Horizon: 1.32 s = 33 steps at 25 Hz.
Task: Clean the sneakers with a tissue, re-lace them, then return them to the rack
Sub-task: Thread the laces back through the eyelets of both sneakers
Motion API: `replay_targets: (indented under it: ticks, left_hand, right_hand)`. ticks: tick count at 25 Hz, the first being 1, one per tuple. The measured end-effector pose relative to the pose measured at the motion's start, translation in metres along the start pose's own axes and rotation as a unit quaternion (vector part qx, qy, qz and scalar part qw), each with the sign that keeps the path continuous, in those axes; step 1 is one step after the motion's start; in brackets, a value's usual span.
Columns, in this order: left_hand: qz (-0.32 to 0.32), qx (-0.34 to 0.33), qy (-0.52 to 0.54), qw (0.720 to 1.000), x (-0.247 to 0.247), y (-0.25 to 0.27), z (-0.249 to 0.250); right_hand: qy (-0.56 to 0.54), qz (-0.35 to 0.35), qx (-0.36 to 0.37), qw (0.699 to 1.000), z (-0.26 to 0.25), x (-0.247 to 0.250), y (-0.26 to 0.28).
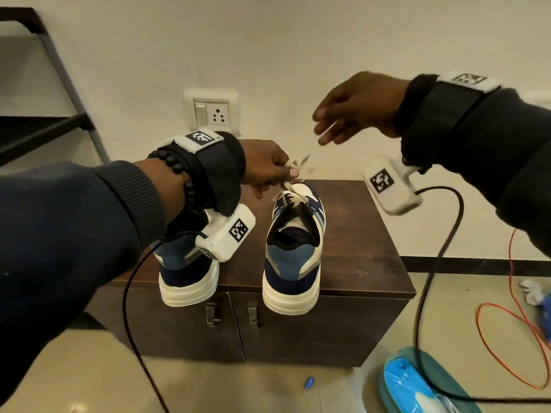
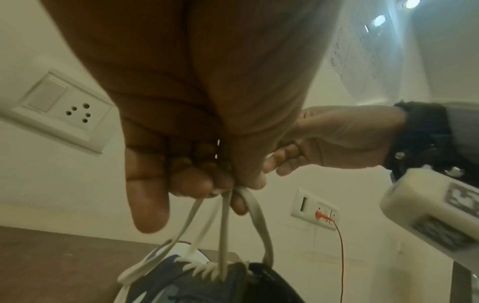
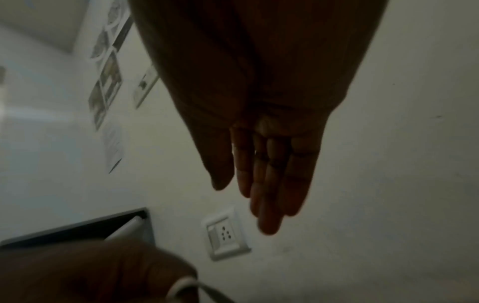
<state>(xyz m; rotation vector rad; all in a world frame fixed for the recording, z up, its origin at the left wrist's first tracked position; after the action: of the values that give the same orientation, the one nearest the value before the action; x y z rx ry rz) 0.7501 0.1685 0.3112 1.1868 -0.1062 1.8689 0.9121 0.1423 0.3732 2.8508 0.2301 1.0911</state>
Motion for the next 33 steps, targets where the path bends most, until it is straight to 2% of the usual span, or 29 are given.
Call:
replay_targets:
  ticks: [2, 3, 7, 9, 11, 13, 16, 19, 22, 24, 27, 30, 33]
  left_hand:
    - [0.005, 0.024, -0.053, 0.998, 0.003, 0.000, 0.000]
    - [0.001, 0.038, -0.075, 0.996, 0.004, 0.001, 0.001]
    - [-0.083, 0.114, -0.177, 0.974, 0.001, 0.003, 0.003]
    - [-0.116, 0.155, -0.228, 0.954, -0.002, 0.004, 0.005]
    - [-0.112, 0.168, -0.244, 0.948, -0.004, 0.005, 0.010]
    - [-0.109, 0.165, -0.222, 0.955, -0.006, 0.003, 0.012]
    - [-0.108, 0.166, -0.150, 0.969, -0.010, 0.000, 0.009]
    - [-0.089, 0.170, -0.048, 0.980, -0.010, -0.001, 0.002]
    - [-0.068, 0.187, 0.049, 0.979, -0.006, 0.001, -0.004]
    - [-0.040, 0.198, 0.064, 0.977, -0.005, 0.004, -0.002]
    - [-0.013, 0.182, 0.059, 0.981, -0.007, 0.006, 0.006]
    - [-0.006, 0.155, 0.140, 0.978, -0.009, 0.003, 0.009]
    - [-0.028, 0.105, 0.154, 0.982, -0.010, -0.002, 0.007]
  right_hand:
    - [0.147, -0.035, 0.028, 0.988, 0.001, -0.021, 0.000]
    - [0.176, -0.051, 0.044, 0.982, 0.000, -0.030, 0.001]
    - [0.199, -0.244, 0.014, 0.949, -0.001, -0.064, 0.007]
    - [0.194, -0.272, 0.010, 0.943, 0.002, -0.075, 0.010]
    - [0.166, -0.261, 0.014, 0.951, 0.003, -0.080, 0.012]
    - [0.192, -0.218, 0.024, 0.957, 0.004, -0.081, 0.012]
    - [0.331, -0.136, 0.052, 0.932, 0.005, -0.086, 0.014]
    - [0.382, -0.114, 0.060, 0.915, 0.008, -0.096, 0.019]
    - [0.409, -0.107, 0.053, 0.905, 0.011, -0.096, 0.022]
    - [0.410, -0.102, 0.058, 0.905, 0.011, -0.096, 0.023]
    - [0.379, -0.091, 0.044, 0.920, 0.015, -0.105, 0.025]
    - [0.336, -0.087, 0.038, 0.937, 0.024, -0.109, 0.022]
    - [0.255, -0.080, 0.079, 0.960, 0.029, -0.102, 0.017]
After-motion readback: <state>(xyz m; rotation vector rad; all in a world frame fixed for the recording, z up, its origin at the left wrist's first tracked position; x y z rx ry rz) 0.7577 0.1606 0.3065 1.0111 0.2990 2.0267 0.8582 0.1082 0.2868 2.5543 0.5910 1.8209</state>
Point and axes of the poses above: each hand's wrist, its own y-axis away from the middle knuckle, its own x-axis out of the back of the hand, z = x × y, the point moved 4 cm from there along -y, towards the middle knuckle, and after that the axes turned 11 degrees about -z, right-handed, at the moved point
